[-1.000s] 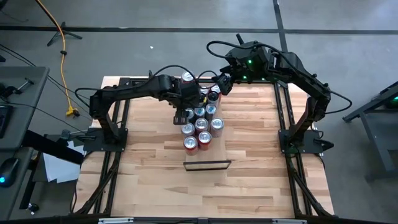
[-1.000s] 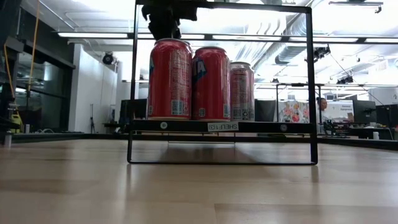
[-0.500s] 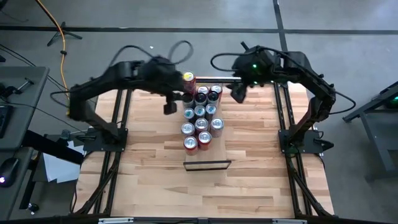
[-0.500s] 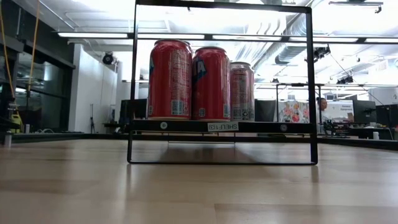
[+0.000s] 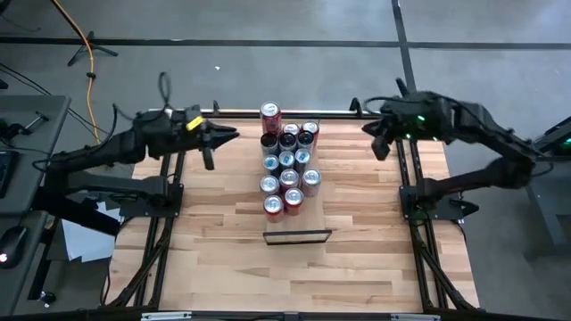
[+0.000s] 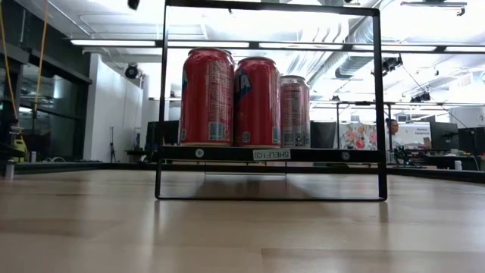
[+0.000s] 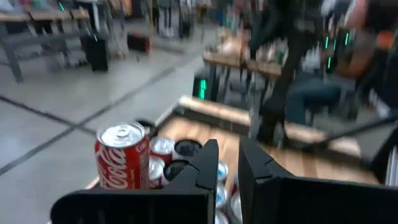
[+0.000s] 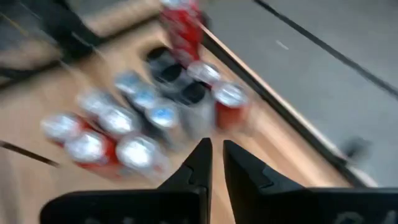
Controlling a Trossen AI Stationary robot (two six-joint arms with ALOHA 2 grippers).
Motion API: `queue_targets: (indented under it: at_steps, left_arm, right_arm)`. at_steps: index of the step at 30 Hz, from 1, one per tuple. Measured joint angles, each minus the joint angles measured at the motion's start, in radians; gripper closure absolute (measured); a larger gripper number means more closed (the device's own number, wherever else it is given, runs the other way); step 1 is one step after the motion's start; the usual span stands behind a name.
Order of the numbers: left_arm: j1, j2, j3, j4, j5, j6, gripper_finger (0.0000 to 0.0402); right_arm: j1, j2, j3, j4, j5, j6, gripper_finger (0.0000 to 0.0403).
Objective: Place canned beverage on shelf
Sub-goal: Return to Home Position
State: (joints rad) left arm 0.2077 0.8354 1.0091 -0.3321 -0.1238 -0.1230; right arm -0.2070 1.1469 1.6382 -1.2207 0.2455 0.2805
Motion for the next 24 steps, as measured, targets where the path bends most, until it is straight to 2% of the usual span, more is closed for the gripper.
queue_targets:
  at_steps: [3, 6, 11, 15, 19, 24]
  left_arm:
    - [0.0, -0.097, -0.128, 0.141, -0.03, -0.036, 0.0401]
    - [0.0, -0.164, -0.219, 0.232, -0.043, -0.058, 0.0401]
    - [0.0, -0.221, -0.271, 0.275, -0.043, -0.059, 0.0401]
    - [0.0, -0.23, -0.277, 0.271, -0.041, -0.059, 0.0401]
    - [0.0, -0.23, -0.277, 0.274, -0.038, -0.077, 0.0401]
    - [-0.037, -0.228, -0.309, 0.306, 0.02, -0.154, 0.0401]
  right_arm:
    - [0.0, -0.155, -0.244, 0.277, -0.102, 0.011, 0.0392]
    - [0.0, -0.259, -0.449, 0.56, -0.223, -0.005, 0.0397]
    - [0.0, -0.342, -0.676, 0.951, -0.352, -0.066, 0.04]
    - [0.0, -0.341, -0.757, 1.04, -0.357, -0.125, 0.0399]
    - [0.0, -0.335, -0.763, 1.037, -0.36, -0.107, 0.0402]
    - [0.0, -0.348, -0.764, 1.05, -0.362, -0.098, 0.04]
